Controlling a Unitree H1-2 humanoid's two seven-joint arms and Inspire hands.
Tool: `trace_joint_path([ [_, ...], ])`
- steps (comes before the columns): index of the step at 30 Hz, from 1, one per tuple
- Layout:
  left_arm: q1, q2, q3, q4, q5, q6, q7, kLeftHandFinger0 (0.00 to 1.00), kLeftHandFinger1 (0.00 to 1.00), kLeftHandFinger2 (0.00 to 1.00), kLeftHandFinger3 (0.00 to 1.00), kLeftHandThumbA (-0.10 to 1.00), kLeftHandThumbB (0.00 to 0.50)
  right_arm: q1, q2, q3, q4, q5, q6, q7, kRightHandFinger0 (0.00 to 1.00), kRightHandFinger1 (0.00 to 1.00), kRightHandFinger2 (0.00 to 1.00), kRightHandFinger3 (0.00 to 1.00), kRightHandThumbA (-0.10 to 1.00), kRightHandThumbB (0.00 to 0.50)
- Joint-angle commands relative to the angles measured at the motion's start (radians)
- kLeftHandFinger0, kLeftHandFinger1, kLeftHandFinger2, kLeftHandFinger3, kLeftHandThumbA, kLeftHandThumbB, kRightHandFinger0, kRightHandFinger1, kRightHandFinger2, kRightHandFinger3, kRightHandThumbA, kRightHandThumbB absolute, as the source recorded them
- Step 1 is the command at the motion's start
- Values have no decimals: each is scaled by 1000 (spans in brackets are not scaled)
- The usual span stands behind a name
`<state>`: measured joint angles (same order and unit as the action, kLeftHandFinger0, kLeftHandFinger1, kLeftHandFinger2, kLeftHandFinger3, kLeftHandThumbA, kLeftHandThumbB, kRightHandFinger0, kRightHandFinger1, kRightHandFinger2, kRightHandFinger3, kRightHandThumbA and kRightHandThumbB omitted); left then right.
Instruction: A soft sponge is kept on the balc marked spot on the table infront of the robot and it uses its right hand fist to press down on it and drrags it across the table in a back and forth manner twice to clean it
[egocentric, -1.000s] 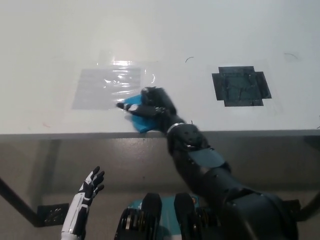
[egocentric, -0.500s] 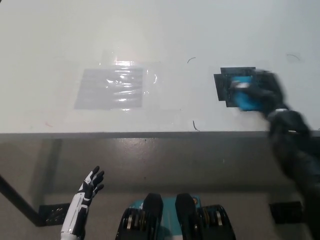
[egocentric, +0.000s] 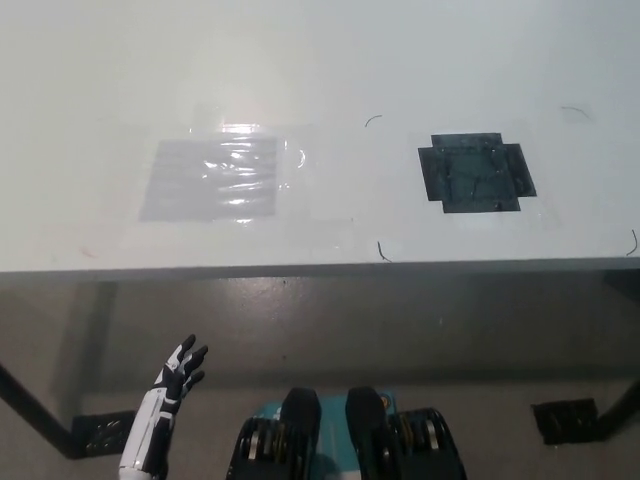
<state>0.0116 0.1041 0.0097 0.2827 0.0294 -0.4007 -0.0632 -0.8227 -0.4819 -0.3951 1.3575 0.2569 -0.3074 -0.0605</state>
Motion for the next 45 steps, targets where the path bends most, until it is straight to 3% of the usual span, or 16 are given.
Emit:
trace_joint_path([
  [1, -5, 5, 1, -13, 1, -20, 5, 1000, 1000, 914, 1000, 1000, 293, 47, -8, -18, 13, 29, 47, -62, 0, 0, 183, 291, 1000, 129],
  [5, -8, 9, -1, -6, 0, -22, 0, 1000, 1000, 917, 1000, 1000, 289, 32, 18, -45, 8, 59, 44, -45, 0, 0, 151, 310, 1000, 105],
  [11, -4, 9, -4, -1, 9, -33, 2, 1000, 1000, 907, 1000, 1000, 281, 24, 69, 20, -10, 9, 8, -12, 0, 0, 320, 520, 1000, 71],
  [12, -3, 8, -4, -1, 0, -28, -2, 1000, 1000, 908, 1000, 1000, 287, 19, 78, 39, -11, -6, 26, -26, 0, 0, 327, 511, 1000, 117],
  [13, -3, 8, -3, 1, 0, -29, -2, 1000, 1000, 907, 1000, 1000, 290, 10, 91, 33, -10, 7, 40, -27, 0, 0, 350, 541, 1000, 110],
  [18, 13, 7, -7, 7, 6, -33, 0, 1000, 1000, 901, 1000, 1000, 304, -30, 182, 95, 5, -28, 43, -53, 0, 0, 309, 355, 1000, 159],
  [20, 20, 6, -7, 3, 4, -33, -1, 1000, 1000, 903, 1000, 1000, 293, -50, 217, 102, 9, -21, 48, -64, 0, 0, 206, 302, 1000, 184],
  [22, 20, 4, -7, 8, 20, -44, 10, 1000, 1000, 896, 1000, 1000, 289, -72, 260, 118, 7, -23, 55, -54, 0, 0, 145, 250, 1000, 155],
  [25, 19, 5, -8, 12, 13, -46, 4, 1000, 1000, 896, 1000, 1000, 301, -95, 314, 140, 7, -29, 48, -52, 0, 0, 104, 197, 1000, 172],
  [29, 25, 1, -15, 16, 12, -48, -1, 1000, 1000, 900, 1000, 1000, 317, -116, 382, 165, 18, -34, 35, -25, 0, 0, 36, 32, 1000, 146],
  [31, 28, 2, -17, 19, 12, -52, -2, 1000, 1000, 901, 1000, 1000, 312, -124, 416, 181, 21, -44, 44, -49, 0, 0, 21, 12, 1000, 135],
  [34, 33, -4, -22, 16, 9, -49, -3, 1000, 1000, 905, 1000, 1000, 317, -136, 457, 205, 25, -56, 61, -58, 0, 0, 33, 37, 1000, 139],
  [36, 33, -5, -24, 24, 12, -61, -1, 1000, 1000, 896, 1000, 1000, 314, -135, 477, 212, 22, -53, 51, -47, 0, 0, 77, 55, 1000, 169],
  [41, 35, 1, -22, 24, 15, -65, 4, 1000, 1000, 903, 1000, 1000, 309, -120, 489, 225, 25, -62, 44, -55, 0, 0, 139, 89, 1000, 157],
  [43, 37, 1, -22, 17, 16, -56, 5, 1000, 1000, 900, 1000, 1000, 318, -112, 479, 226, 28, -64, 46, -52, 0, 0, 171, 151, 1000, 159],
  [45, 36, 3, -20, 23, 13, -63, 5, 1000, 1000, 901, 1000, 1000, 310, -104, 469, 235, 32, -74, 59, -60, 0, 0, 246, 306, 1000, 152],
])
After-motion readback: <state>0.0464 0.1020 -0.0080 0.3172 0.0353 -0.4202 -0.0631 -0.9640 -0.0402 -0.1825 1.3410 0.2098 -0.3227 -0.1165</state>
